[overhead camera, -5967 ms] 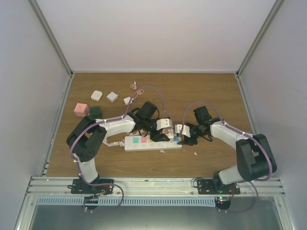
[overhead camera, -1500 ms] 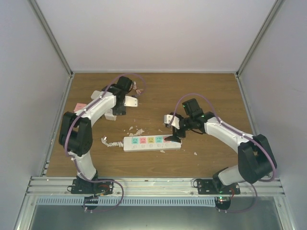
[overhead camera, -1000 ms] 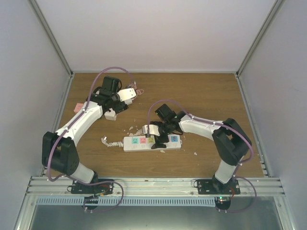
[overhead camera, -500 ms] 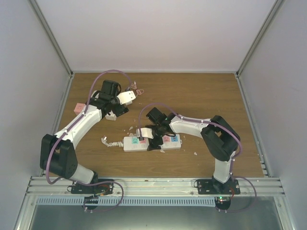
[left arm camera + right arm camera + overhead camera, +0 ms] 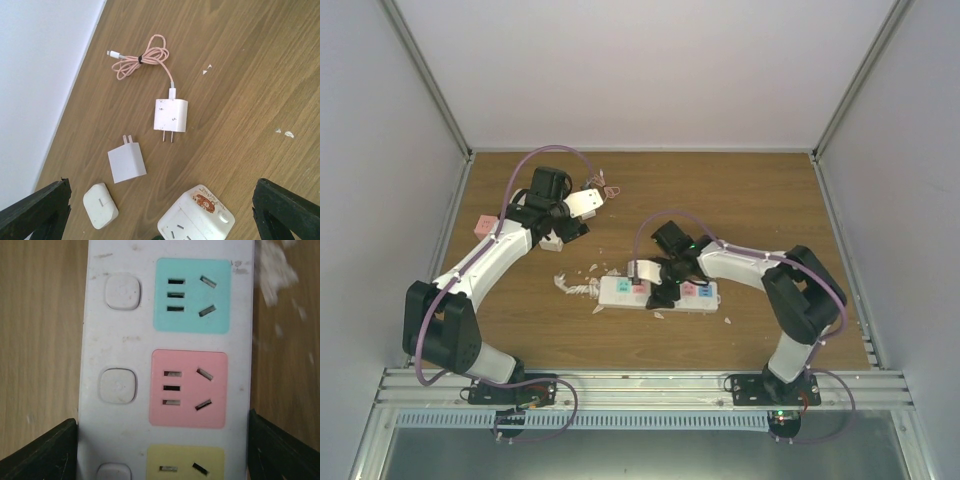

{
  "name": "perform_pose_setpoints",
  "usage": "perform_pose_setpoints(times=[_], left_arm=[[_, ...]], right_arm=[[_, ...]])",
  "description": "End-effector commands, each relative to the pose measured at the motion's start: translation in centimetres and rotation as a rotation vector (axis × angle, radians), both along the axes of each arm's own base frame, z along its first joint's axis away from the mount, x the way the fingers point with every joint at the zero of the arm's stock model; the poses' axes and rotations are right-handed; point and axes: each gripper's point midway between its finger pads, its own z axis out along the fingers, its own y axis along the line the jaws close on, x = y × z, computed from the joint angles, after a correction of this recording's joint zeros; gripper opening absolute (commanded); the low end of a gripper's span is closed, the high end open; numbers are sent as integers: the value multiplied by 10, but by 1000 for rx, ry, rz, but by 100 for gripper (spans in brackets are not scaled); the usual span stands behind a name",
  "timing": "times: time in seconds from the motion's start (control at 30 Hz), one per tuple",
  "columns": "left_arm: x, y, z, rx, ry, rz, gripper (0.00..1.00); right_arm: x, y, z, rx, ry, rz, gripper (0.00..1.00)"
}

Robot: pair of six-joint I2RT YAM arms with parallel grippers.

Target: Pull the plug off the socket

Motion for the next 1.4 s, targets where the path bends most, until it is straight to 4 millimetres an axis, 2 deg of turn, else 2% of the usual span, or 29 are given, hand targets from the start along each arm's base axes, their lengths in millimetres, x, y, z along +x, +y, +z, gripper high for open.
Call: perform_pose_setpoints(times=[0.0,0.23,0.47,0.57,0.87,0.97,1.1,1.2,1.23,1.37], left_arm=[[4,-7,16,-44,-62,-21,99],[7,-11,21,-55,-72,-33,99],[2,-14,15,-69,-53,-53,99],[0,-15,12,-73,-45,-58,99],[-4,-9,7,-57,-58,-45,99],[-3,-10,6,-65,-52,-41,99],[-3,-12,5,-80,-37,-37,99],[-6,-17,5,-108,-6,-44,99],[-8,-19,5,-121,7,-50,99],[-11,-27,12,-189,45,-54,99]], right_arm=[[11,-52,-1,-56,40,-161,58],[57,-111,5,-41,28,-476,59],[103,-168,3,-42,8,-765,58],[121,-190,7,-8,14,-905,52],[155,-257,25,57,-4,-1307,59],[156,-267,22,68,34,-1414,58],[155,-267,21,100,84,-1498,60],[156,-270,24,109,87,-1532,72],[157,-272,28,118,79,-1538,81],[165,-272,50,170,26,-1522,95]])
